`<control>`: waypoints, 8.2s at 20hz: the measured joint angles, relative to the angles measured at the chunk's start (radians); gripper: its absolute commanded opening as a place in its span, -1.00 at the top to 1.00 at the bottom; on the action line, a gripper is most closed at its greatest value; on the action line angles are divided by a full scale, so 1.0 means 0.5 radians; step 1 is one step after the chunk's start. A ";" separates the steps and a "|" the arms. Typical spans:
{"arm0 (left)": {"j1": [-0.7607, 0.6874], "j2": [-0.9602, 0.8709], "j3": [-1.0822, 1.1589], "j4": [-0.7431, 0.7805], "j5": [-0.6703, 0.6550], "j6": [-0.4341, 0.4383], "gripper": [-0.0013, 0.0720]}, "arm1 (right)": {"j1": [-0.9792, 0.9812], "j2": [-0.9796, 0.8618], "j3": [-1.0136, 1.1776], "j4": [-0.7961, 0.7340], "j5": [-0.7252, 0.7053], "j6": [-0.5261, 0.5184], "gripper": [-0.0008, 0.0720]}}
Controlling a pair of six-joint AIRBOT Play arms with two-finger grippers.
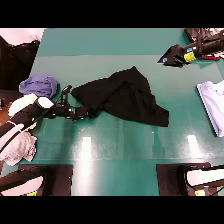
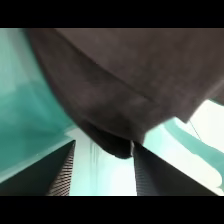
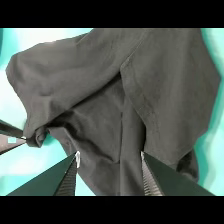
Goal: Fold the shirts.
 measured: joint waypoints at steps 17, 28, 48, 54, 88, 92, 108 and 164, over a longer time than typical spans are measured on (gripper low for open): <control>-0.031 0.018 0.006 -0.100 0.038 0.072 -0.20 | 0.004 0.000 0.000 -0.001 0.072 -0.001 -0.24; -0.032 -0.085 0.036 -0.170 0.036 0.076 0.91 | -0.014 0.000 -0.001 -0.011 0.237 -0.011 -0.23; -0.031 0.349 0.458 0.256 -0.468 0.034 0.90 | -0.423 0.893 -2.213 -0.462 -0.409 -0.177 -0.23; -0.031 0.349 0.458 0.259 -0.536 0.027 0.90 | -0.348 0.781 -2.278 -0.283 -0.607 -0.213 0.25; 0.163 0.761 2.406 1.034 -0.810 -0.286 0.90 | -0.312 1.280 0.468 -1.126 -0.298 0.278 0.93; 0.163 0.645 1.911 1.286 -0.864 -0.388 0.90 | -0.312 0.872 0.506 -1.145 0.182 0.301 0.93; 0.169 -0.221 1.303 1.409 0.478 -0.433 0.91 | -0.077 -0.022 -0.092 -1.043 -0.851 0.269 0.93; 0.441 0.149 -0.060 0.578 -0.523 -0.111 0.89 | -0.341 0.365 -0.475 -0.635 0.174 0.087 -0.01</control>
